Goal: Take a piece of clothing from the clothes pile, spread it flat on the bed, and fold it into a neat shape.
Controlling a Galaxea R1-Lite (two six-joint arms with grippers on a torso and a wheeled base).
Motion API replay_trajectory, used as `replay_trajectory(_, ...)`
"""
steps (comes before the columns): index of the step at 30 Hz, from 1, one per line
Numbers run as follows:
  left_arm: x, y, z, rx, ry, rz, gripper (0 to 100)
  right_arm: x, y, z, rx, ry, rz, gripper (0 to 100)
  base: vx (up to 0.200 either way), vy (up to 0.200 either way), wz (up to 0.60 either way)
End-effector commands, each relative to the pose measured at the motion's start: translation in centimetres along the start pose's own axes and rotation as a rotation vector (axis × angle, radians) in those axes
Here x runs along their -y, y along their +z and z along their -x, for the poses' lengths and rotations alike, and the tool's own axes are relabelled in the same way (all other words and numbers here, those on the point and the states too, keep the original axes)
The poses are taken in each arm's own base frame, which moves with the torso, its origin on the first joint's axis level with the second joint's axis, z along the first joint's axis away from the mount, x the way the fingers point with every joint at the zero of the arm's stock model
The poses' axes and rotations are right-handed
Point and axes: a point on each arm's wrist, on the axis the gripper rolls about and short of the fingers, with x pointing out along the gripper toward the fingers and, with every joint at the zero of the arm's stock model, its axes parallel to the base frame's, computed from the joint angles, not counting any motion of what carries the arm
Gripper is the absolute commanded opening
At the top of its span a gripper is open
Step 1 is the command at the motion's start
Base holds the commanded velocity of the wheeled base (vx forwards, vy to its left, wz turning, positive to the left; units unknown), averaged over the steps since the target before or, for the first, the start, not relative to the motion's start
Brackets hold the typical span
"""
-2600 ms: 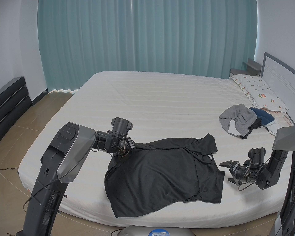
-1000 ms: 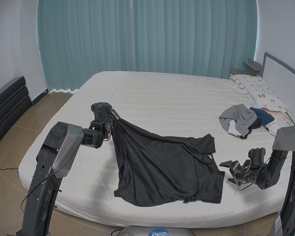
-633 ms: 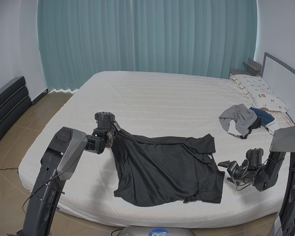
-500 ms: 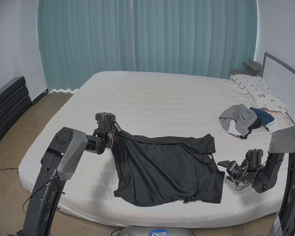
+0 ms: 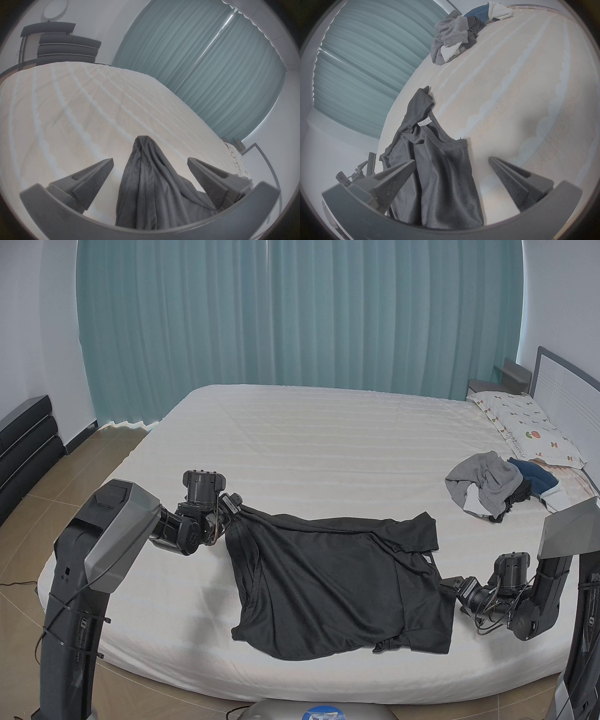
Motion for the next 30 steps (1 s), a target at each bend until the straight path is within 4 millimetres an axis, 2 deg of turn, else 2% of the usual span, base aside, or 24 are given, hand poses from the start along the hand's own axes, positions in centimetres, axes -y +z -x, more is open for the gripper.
replay_trajectory(1, -0.5, 0.8, 5.9, -0.113, -0.018, 0.015, 100, 0.1, -0.3, -0.4, -0.008, -0.007, 0.009, 0, 0.0, 0.0, 0.0)
replay_trajectory(5, -2.1, -0.6, 8.9, -0.222, 0.007, 0.006, 100, 0.3, -0.3, -0.1, -0.006, -0.022, 0.034, 0, 0.0, 0.0, 0.0)
replay_trajectory(7, -2.6, -1.2, 9.6, -0.242, 0.02, 0.0, 100, 0.4, -0.1, 0.1, 0.007, -0.031, 0.047, 0, 0.0, 0.0, 0.0)
replay_trajectory(10, -3.4, -2.7, 11.6, -0.275, 0.025, -0.013, 100, 0.3, 0.3, 1.3, 0.028, -0.054, 0.101, 0, 0.0, 0.0, 0.0)
replay_trajectory(13, -3.9, -4.6, 13.2, -0.307, 0.015, -0.043, 100, 0.5, 0.1, 2.2, 0.007, -0.083, 0.164, 0, 0.0, 0.0, 0.0)
replay_trajectory(15, -4.0, -5.1, 13.6, -0.316, 0.014, -0.049, 100, 0.5, 0.2, 2.3, 0.005, -0.087, 0.174, 0, 0.0, 0.0, 0.0)
replay_trajectory(16, -4.5, -6.4, 15.0, -0.345, 0.005, -0.071, 100, 0.5, 0.8, 2.8, 0.019, -0.095, 0.188, 0, 0.0, 0.0, 0.0)
replay_trajectory(18, -4.7, -7.6, 15.8, -0.373, -0.002, -0.091, 100, 0.6, 1.4, 3.0, 0.038, -0.099, 0.179, 0, 0.0, 0.0, 0.0)
replay_trajectory(24, -4.7, -10.6, 16.9, -0.434, -0.019, -0.14, 100, 1.5, 1.9, 3.3, 0.051, -0.154, 0.238, 0, 0.0, 0.0, 0.0)
replay_trajectory(30, -5.0, -11.6, 16.4, -0.447, -0.006, -0.142, 100, 1.7, 2.1, 3.2, 0.062, -0.165, 0.241, 0, 0.0, 0.0, 0.0)
